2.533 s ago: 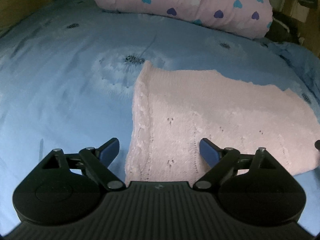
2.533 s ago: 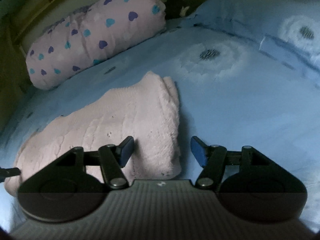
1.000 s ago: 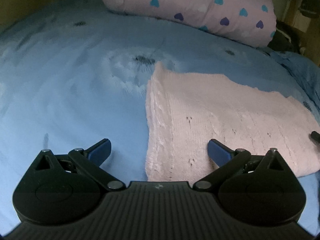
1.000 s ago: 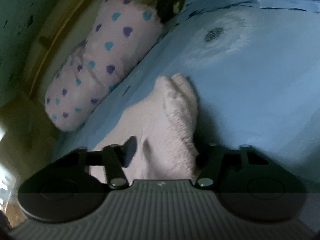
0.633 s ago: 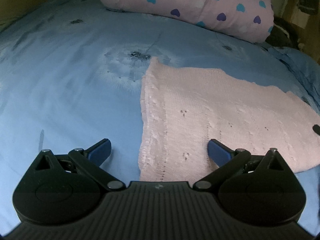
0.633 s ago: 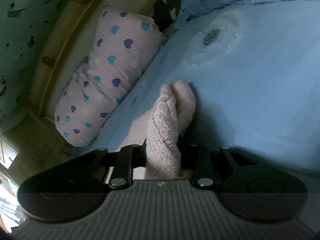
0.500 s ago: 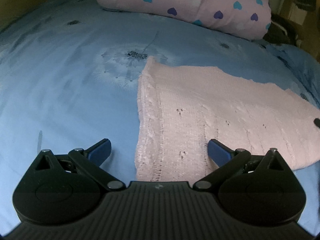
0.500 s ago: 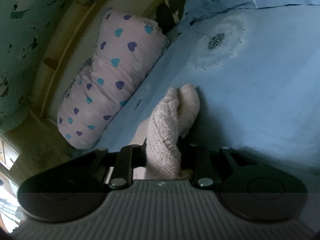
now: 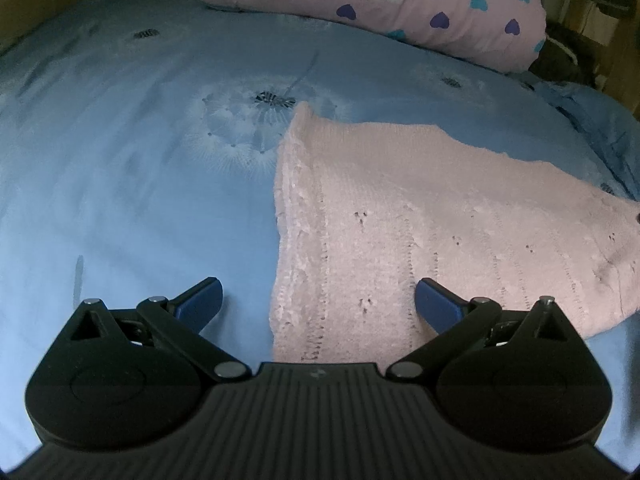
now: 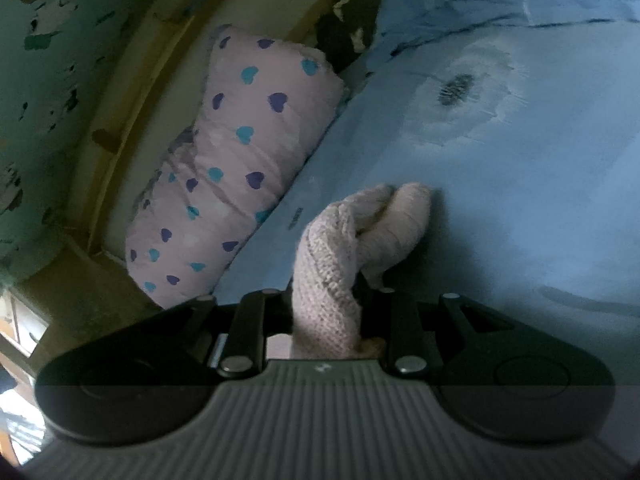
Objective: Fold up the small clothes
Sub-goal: 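Grasp the folded cardigan corner with the right gripper and lift it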
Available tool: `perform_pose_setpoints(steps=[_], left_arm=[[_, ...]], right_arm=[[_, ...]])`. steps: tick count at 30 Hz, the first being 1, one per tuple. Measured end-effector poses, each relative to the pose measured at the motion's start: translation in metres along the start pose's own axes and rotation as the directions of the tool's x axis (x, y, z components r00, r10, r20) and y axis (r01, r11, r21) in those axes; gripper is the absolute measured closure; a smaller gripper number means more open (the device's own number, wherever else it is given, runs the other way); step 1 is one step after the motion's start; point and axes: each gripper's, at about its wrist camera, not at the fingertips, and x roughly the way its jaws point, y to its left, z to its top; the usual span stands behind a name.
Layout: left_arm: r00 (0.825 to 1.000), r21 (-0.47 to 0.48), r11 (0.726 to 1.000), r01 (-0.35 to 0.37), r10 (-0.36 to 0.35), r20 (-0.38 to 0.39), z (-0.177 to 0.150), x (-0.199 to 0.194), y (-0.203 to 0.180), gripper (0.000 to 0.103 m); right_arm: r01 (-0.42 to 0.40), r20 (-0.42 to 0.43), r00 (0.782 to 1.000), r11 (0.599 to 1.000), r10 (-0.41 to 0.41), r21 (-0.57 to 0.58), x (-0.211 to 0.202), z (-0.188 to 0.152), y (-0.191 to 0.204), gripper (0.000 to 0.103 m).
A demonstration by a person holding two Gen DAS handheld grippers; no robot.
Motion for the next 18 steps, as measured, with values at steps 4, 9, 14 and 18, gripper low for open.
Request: perform_pose_setpoints(steps=[4, 9, 14, 18], left_arm=[[1.0, -0.002, 1.0, 0.01, -0.01, 0.003, 0.0, -0.002, 0.001, 0.0], [1.0, -0.013, 1.0, 0.023, -0.023, 0.005, 0.0, -0.006, 0.003, 0.0], [1.0, -0.028, 0.999, 0.022, -0.021, 0.006, 0.002, -0.009, 0.007, 0.0], [1.0, -0.046, 0.999, 0.022, -0.022, 0.006, 0.004, -0.01, 0.011, 0.0]], right_arm=[[-0.008, -0.004, 1.0, 0.999, 0.007, -0.051, 0.0, 0.0, 0.02, 0.077], [-0.021, -0.01, 1.0, 0.992, 0.02, -0.124, 0.0, -0.003, 0.046, 0.077], [-0.015, -0.019, 1.0, 0.985, 0.012, -0.174, 0.006, -0.004, 0.072, 0.077], [-0.024, -0.02, 1.0, 0.98, 0.02, -0.199, 0.011, -0.007, 0.092, 0.077]])
